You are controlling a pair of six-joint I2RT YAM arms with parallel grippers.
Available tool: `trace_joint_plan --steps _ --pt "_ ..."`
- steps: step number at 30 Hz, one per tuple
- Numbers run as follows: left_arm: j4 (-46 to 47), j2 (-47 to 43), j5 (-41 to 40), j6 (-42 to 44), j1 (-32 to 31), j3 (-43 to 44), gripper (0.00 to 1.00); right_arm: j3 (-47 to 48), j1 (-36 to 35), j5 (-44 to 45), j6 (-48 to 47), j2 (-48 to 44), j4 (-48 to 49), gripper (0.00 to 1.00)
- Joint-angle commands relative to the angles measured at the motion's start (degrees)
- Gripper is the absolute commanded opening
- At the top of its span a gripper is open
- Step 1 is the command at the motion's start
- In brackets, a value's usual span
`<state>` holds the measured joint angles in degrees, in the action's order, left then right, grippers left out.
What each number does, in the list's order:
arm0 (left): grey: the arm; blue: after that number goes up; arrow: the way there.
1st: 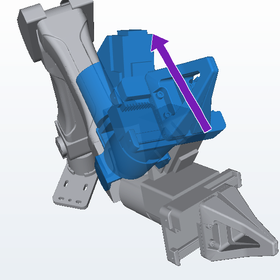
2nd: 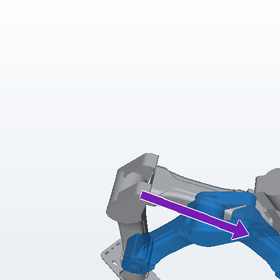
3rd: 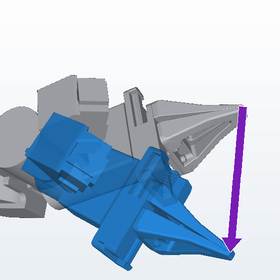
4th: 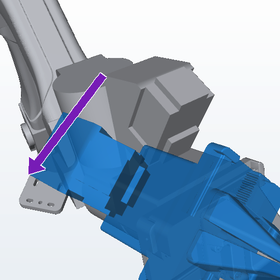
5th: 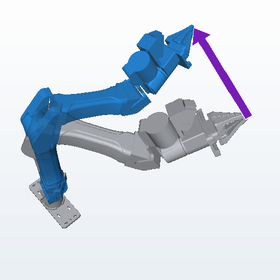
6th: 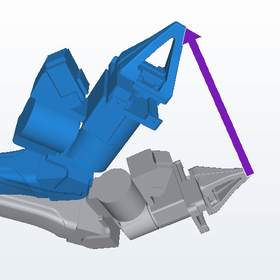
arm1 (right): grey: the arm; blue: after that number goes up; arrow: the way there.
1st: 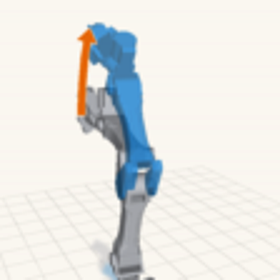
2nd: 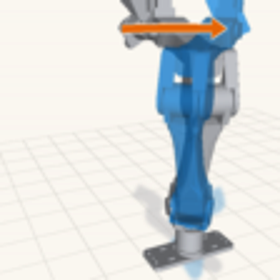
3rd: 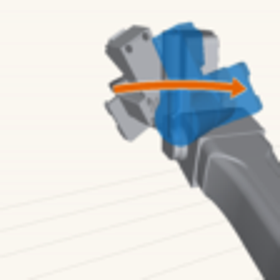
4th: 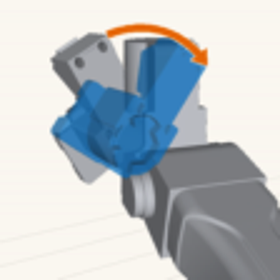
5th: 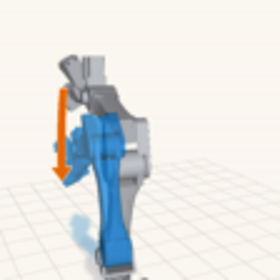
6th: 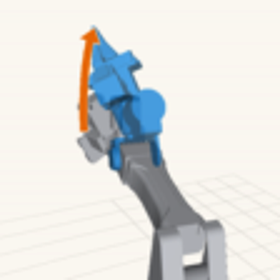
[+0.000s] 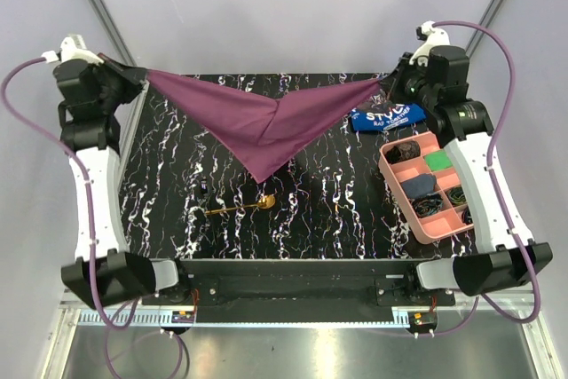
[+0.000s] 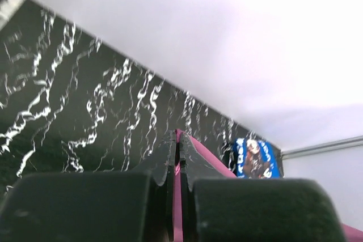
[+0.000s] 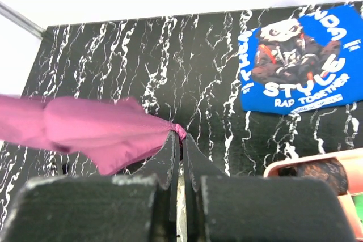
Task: Fold the napkin into a case and place the utensils inside
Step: Flatten out the crumpled napkin at the center of the board.
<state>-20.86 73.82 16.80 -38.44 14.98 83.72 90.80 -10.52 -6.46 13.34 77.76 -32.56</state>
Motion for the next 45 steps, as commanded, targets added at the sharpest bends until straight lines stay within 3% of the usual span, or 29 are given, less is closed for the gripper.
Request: trace_joint_plan --steps 1,8,15,21,22,24,26,28,29,30,31,33,34,35,37,42,45 --pt "2.40 -7.44 0.44 0.64 0.93 1.97 0.00 4.73 0.42 3.56 -1.04 -5.51 -0.32 0.00" --pt "3.28 -12.83 -7.30 -2.60 1.01 -5.58 0.00 10.78 0.68 4.88 -2.35 0.80 3.63 0.00" --pt "7.84 -6.33 -0.47 -7.79 0.40 -15.33 0.00 24.58 1.91 -1.00 -1.22 21.95 9.44 0.00" --pt "11.37 0.25 -1.77 -7.44 -8.12 -22.46 0.00 42.14 1.91 -8.38 2.30 43.47 6.66 0.02" --pt "11.63 1.49 -1.77 -7.53 -9.08 -22.90 0.00 49.05 1.82 -9.00 2.82 46.40 4.80 0.07" --pt "11.63 4.91 -0.81 -7.62 -10.32 -23.34 0.00 56.98 1.65 -9.53 3.88 55.07 -3.50 0.37" --pt "11.72 6.77 -0.89 -8.15 -10.41 -23.87 0.00 71.40 1.47 -9.28 3.80 60.65 -16.40 0.54" --pt "11.72 8.18 -1.50 -8.06 -10.41 -24.13 0.00 74.34 0.95 -7.70 2.92 63.75 -22.44 0.65" --pt "11.98 8.44 -1.77 -8.06 -10.41 -24.57 0.00 72.60 0.33 -5.78 3.26 61.75 -27.68 0.76" --pt "12.16 8.62 -1.94 -8.06 -10.50 -24.92 0.00 69.54 -0.02 -1.41 3.44 59.64 -29.22 0.79" --pt "12.42 8.62 -2.03 -8.06 -10.59 -25.10 0.00 58.11 -0.98 1.25 3.18 56.75 -29.32 0.86" --pt "12.69 8.45 -2.38 -7.80 -10.85 -25.89 0.00 43.22 -4.58 7.85 2.66 44.98 -22.23 0.91" --pt "12.69 8.27 -2.64 -7.62 -10.94 -26.33 0.00 27.74 -5.90 8.73 3.52 40.59 -18.11 0.92" --pt "12.86 8.09 -2.73 -7.71 -11.03 -26.50 0.00 20.28 -7.22 8.57 4.31 32.28 -9.37 0.93" --pt "12.95 7.92 -2.91 -7.62 -11.20 -26.86 0.00 3.69 -10.30 8.39 11.12 25.90 -3.59 0.95" --pt "12.69 6.43 -4.66 -7.18 -12.87 -27.30 0.00 -11.51 -14.52 8.04 24.08 17.88 -0.06 0.87" --pt "12.60 5.20 -7.03 -7.71 -14.45 -28.53 0.00 -17.58 -17.95 13.65 31.02 15.76 3.11 0.85"
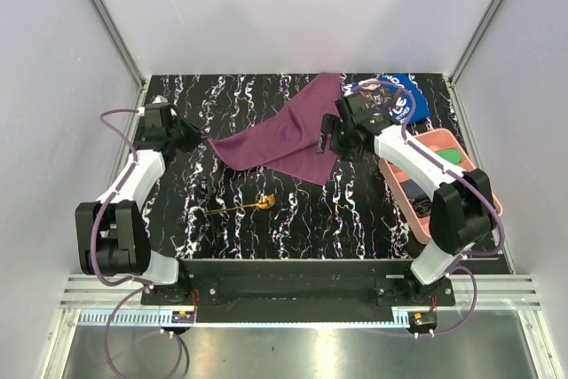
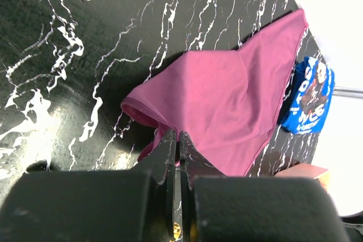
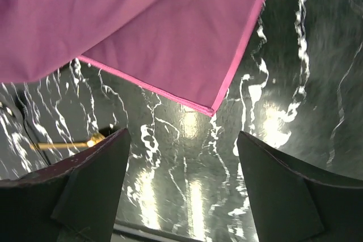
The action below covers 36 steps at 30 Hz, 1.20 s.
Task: Fold the napkin into a case and place the utensils inside
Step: Flatten out the crumpled napkin at the center of the board.
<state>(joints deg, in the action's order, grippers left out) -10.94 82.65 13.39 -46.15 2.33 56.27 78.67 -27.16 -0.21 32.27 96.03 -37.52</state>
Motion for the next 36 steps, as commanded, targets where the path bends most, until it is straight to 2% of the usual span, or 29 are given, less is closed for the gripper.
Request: trace_joint_plan --steps 1,4,5,7,11,17,23,31,36 --pt "2.76 -3.99 -4.07 -0.08 -2.06 -1.42 0.00 -7.11 -2.19 9.33 16.38 -2.69 7.81 0.84" --pt "2.42 -5.04 -6.26 -0.52 -3.64 -2.30 0.00 -9.06 -3.16 12.77 21.05 -1.64 7.28 0.75" --pt "2.33 -5.57 -6.70 -0.61 -4.08 -2.65 0.00 -9.24 -3.69 13.56 22.12 -0.33 7.28 0.66" --pt "2.24 -6.01 -8.11 -0.87 -4.35 -3.36 0.00 -8.28 -4.22 13.65 23.79 1.70 7.28 0.62" --pt "2.15 -6.01 -7.94 -0.96 -4.53 -3.63 0.00 -4.85 -6.06 15.75 24.85 7.14 3.79 0.60" --pt "1.71 -5.84 -8.55 -0.87 -4.70 -3.62 0.00 -3.44 -9.49 19.63 28.46 10.40 2.46 0.60" --pt "1.36 -5.57 -8.55 -0.87 -4.79 -3.18 0.00 -2.83 -10.11 22.61 30.04 12.60 1.66 0.59" --pt "1.36 -5.22 -8.99 -1.40 -5.05 -3.01 0.00 -1.24 -10.37 22.44 31.01 16.03 0.78 0.57" --pt "1.18 -5.40 -9.70 -1.40 -5.14 -3.10 0.00 -1.94 -11.25 23.94 33.81 16.29 -0.10 0.52"
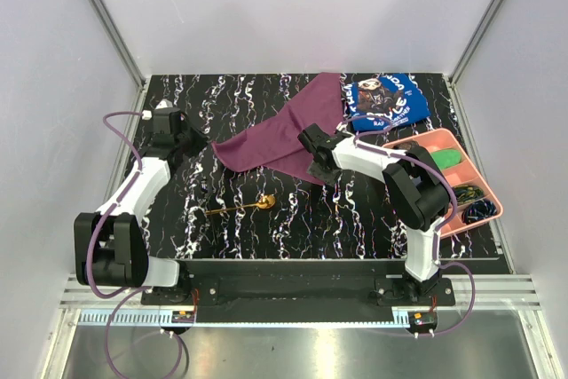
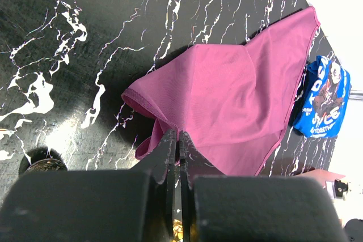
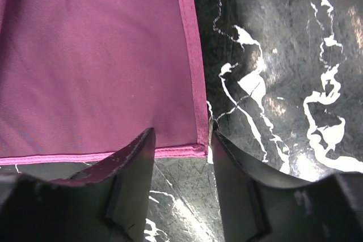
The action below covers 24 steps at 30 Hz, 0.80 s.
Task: Fold the napkin into a case and place the utensils inside
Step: Flatten out the crumpled napkin at the center of the board.
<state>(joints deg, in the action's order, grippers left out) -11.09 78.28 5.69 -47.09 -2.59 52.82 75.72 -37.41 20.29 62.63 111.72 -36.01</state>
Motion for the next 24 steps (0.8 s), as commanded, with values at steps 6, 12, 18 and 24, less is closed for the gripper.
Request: trace_joint_plan --steps 6,12,18,24 --pt "1.25 -0.85 -2.18 -0.37 -0.31 0.18 0.00 -0.31 -1.00 2.74 5.31 1.31 0.93 0.24" --pt "0.99 -1.20 -1.74 0.77 -0.05 1.76 0.00 -3.91 -1.09 3.53 -4.75 -3.78 10.06 0.00" --pt "0.02 -2.95 1.94 1.30 2.59 6.06 0.00 -7.26 -1.09 2.38 -27.28 -21.59 25.37 0.00" --pt "0.28 -6.38 7.66 -0.54 7.60 10.37 0.00 -2.17 -1.00 4.40 -40.91 -34.53 25.99 0.00"
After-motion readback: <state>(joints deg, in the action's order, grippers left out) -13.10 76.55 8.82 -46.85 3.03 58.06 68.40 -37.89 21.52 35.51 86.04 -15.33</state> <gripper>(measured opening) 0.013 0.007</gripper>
